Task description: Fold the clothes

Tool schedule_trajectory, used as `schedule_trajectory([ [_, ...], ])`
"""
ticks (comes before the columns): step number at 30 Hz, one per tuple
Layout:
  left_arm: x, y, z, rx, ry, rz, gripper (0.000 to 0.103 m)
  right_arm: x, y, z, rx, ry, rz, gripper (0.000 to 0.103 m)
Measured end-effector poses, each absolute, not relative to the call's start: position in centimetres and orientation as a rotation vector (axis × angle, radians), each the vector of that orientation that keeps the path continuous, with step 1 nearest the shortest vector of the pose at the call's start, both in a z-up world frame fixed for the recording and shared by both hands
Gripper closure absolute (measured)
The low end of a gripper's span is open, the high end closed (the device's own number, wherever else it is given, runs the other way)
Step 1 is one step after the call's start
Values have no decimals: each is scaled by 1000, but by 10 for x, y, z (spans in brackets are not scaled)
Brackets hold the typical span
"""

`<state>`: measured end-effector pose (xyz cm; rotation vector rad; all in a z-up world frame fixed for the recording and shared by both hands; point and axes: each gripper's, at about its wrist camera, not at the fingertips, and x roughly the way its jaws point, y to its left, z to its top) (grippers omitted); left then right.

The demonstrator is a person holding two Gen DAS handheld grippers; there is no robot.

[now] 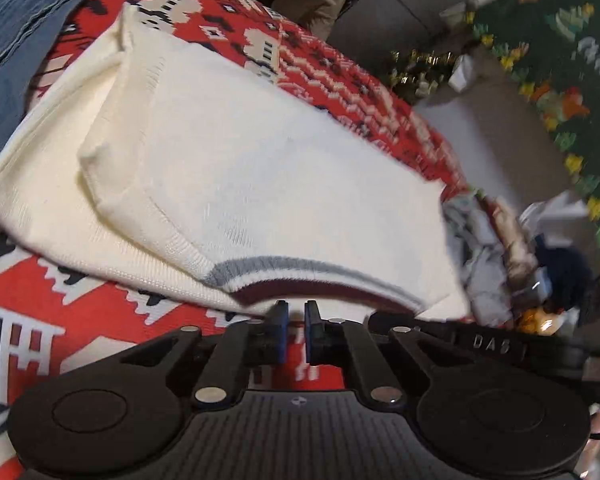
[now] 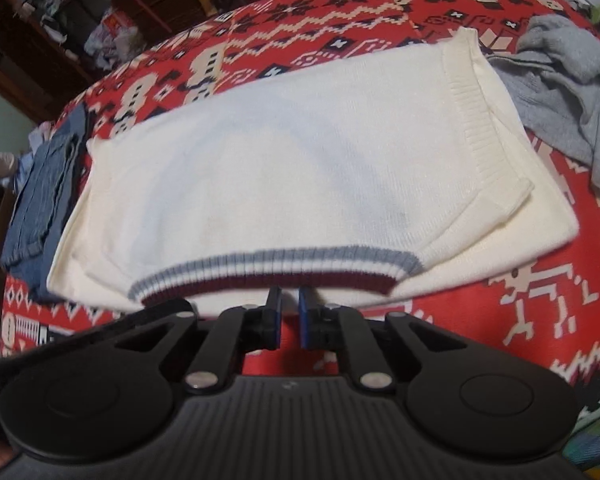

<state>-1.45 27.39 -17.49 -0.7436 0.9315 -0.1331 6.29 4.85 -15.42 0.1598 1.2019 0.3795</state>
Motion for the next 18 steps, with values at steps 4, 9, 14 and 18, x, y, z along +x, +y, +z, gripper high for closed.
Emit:
schedule_trajectory([
  [4, -19, 285, -160, -806, 837, -146, 96, 65, 22, -135, 239, 1135, 340, 89],
  [9, -13, 287, -176, -743, 924, -39, 97, 82, 12, -145, 278, 1149, 271, 89],
  [14, -26, 304, -184, -839, 943, -23, 98, 78, 14, -157, 259, 1193, 267, 93],
  [18, -37, 305, -172, -775, 940, 33, 97, 71, 4, -157, 307, 1216, 272, 93],
])
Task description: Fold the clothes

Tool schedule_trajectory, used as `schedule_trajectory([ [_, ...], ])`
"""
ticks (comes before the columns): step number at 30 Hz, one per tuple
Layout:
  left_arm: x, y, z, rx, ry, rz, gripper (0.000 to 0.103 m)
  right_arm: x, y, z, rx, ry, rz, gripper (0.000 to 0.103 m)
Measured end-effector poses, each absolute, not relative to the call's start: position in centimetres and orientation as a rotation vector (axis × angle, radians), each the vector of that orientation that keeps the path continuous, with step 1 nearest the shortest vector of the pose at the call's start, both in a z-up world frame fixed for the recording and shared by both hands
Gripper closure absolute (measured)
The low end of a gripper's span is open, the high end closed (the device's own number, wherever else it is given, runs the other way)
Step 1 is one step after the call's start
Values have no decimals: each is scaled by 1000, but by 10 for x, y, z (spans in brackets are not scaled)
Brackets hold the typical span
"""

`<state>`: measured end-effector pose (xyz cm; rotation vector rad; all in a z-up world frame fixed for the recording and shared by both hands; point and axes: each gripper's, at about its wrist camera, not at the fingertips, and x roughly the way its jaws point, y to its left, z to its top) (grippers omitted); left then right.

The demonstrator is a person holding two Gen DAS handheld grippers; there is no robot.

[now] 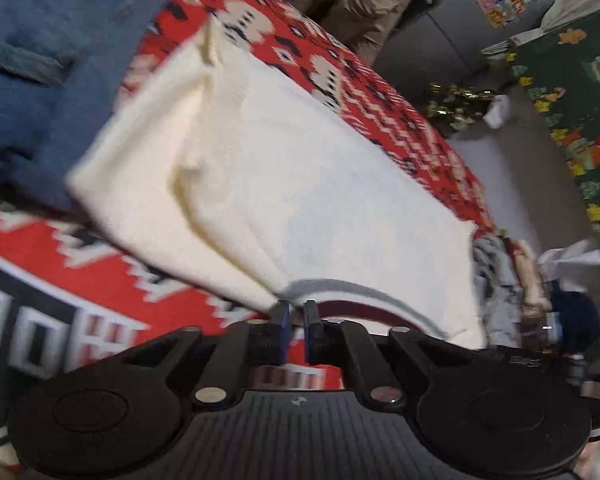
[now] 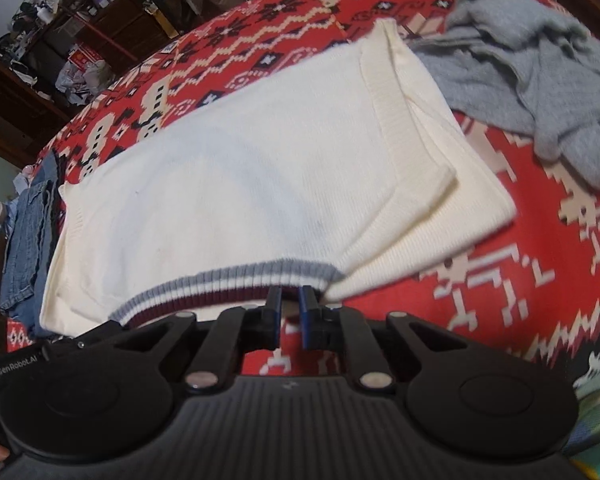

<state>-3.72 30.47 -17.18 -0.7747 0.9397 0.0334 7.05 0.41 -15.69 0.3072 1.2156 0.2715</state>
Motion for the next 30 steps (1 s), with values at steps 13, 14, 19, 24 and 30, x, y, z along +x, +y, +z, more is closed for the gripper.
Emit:
schedule_trajectory([
  [13, -93, 381, -164, -1054, 731, 366, 75, 70, -39, -136, 437, 1130, 238, 83],
  [14, -94, 383, -166, -1065, 727, 378, 69, 69, -37, -136, 430, 1129, 245, 83],
  [19, -89, 376, -168, -1046, 688, 424, 61, 70, -29, -137, 415, 1131, 275, 83],
  [24, -80, 369, -167, -988, 665, 422, 62, 73, -28, -140, 426, 1145, 282, 83],
  [30, -71, 356, -166, -898, 668, 421, 68, 74, -25, -140, 419, 1150, 296, 83],
])
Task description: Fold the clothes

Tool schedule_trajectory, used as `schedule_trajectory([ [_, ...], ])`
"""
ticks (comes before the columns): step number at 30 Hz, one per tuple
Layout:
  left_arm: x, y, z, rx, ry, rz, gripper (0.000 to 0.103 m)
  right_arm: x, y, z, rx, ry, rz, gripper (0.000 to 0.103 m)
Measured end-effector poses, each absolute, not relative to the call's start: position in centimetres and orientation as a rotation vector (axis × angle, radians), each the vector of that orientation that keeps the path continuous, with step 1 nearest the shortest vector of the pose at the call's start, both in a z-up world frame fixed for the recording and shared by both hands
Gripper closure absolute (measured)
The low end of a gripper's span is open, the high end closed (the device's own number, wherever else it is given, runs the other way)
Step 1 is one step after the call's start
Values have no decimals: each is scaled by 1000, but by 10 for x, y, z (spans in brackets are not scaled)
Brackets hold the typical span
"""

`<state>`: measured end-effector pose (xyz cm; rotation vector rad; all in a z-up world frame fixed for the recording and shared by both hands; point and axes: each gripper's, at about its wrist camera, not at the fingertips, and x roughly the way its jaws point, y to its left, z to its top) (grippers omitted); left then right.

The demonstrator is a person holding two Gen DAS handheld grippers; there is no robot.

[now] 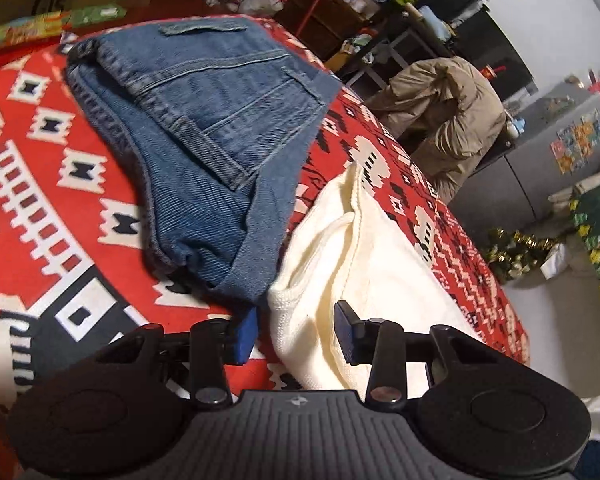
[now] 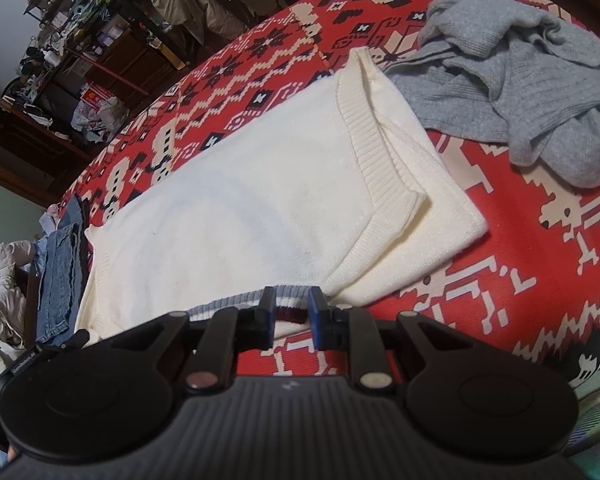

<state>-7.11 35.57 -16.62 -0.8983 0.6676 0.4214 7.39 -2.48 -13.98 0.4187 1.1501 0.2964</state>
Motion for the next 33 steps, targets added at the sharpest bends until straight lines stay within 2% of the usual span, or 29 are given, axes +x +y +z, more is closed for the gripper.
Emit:
schedule_trajectory([
  [2, -68, 352, -168, -875, 665, 435, 97, 74, -23, -140, 413, 1150, 298, 83],
  [7, -66, 343, -163, -861, 598, 410, 97, 74, -22, -139, 410, 1151, 305, 82],
  [11, -64, 342, -162, -825, 597, 457, 91, 75, -23, -139, 405, 1149, 308, 81],
  [13, -63, 342, -160, -827, 585, 439, 92, 75, -23, -139, 405, 1148, 306, 80],
  [14, -62, 341, -157, -816, 576, 423, 97, 75, -24, -138, 407, 1146, 307, 80],
  [18, -60, 336, -144, -772, 537, 363, 97, 75, -24, -138, 412, 1144, 302, 79],
  [24, -50, 282, -114, -613, 466, 84, 97, 70, -26, -133, 431, 1115, 315, 79],
  [33, -15, 208, -135, -394, 572, -119, 97, 73, -35, -118, 537, 1001, 332, 78],
])
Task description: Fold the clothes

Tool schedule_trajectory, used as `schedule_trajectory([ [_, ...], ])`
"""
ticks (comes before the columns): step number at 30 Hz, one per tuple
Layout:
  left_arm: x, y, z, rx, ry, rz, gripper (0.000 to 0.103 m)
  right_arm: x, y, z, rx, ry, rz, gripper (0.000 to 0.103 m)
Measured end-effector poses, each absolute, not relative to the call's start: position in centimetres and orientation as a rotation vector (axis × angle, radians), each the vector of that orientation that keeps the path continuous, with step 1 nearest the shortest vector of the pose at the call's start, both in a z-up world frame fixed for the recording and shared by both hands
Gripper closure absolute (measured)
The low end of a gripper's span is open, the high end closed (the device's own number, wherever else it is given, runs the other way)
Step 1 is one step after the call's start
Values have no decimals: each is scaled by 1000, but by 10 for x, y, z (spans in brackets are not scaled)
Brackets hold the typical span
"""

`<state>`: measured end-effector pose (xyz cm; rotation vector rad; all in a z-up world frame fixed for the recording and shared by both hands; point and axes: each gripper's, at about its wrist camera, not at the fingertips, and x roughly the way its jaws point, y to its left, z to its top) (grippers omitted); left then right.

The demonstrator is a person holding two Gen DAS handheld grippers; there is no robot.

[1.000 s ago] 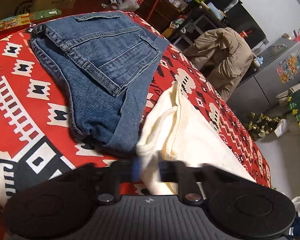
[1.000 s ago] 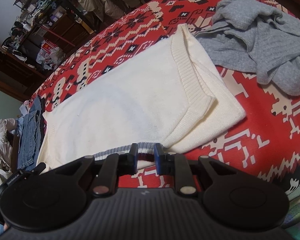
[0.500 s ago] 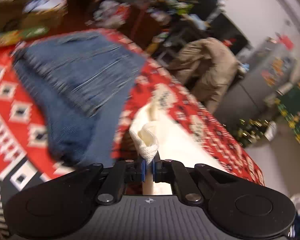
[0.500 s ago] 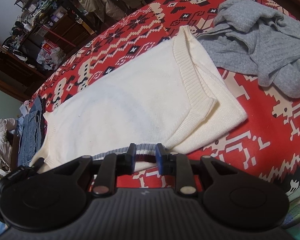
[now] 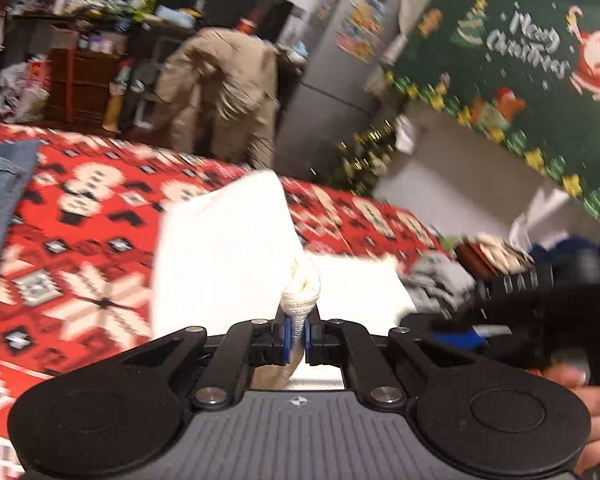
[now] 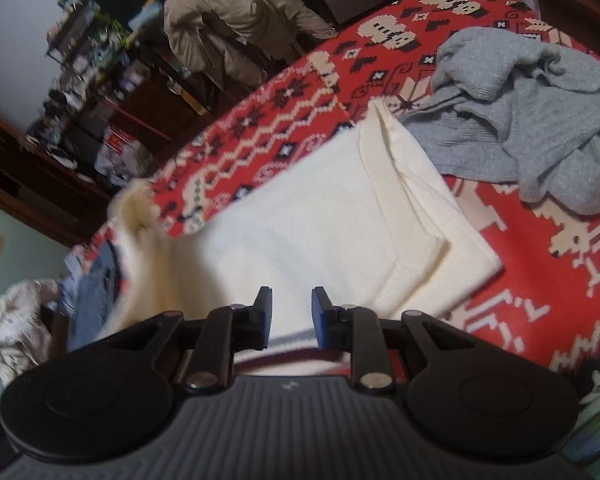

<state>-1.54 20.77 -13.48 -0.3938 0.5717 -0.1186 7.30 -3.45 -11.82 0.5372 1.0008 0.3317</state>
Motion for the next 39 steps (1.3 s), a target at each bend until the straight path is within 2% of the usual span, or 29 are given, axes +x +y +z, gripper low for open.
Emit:
schedule_trajectory([
  [7, 9, 195, -165, -445, 707, -175, 97, 80, -15, -127, 535, 1004, 366, 78],
  [10, 14, 192, -175, -443, 764, -185, 90, 84, -9, -130, 533, 1011, 375, 78],
  [12, 12, 194, -173, -472, 768, -201, 83, 87, -7, -132, 535, 1014, 367, 78],
  [14, 9, 197, -168, -521, 778, -225, 63, 91, -8, -134, 549, 1021, 360, 78],
  [15, 7, 198, -164, -528, 770, -225, 62, 93, -10, -135, 560, 1021, 360, 78],
  [20, -4, 208, -143, -561, 716, -203, 62, 105, -14, -134, 628, 1000, 401, 78],
  [25, -9, 239, -124, -611, 617, -109, 62, 117, -6, -137, 630, 1005, 431, 73],
  [30, 27, 270, -111, -550, 659, -3, 65, 132, 1, -133, 632, 968, 451, 67],
  [35, 66, 293, -120, -541, 686, 17, 65, 166, 2, -141, 689, 953, 411, 60],
  [39, 83, 303, -139, -620, 700, -19, 66, 193, 7, -159, 730, 979, 417, 60],
])
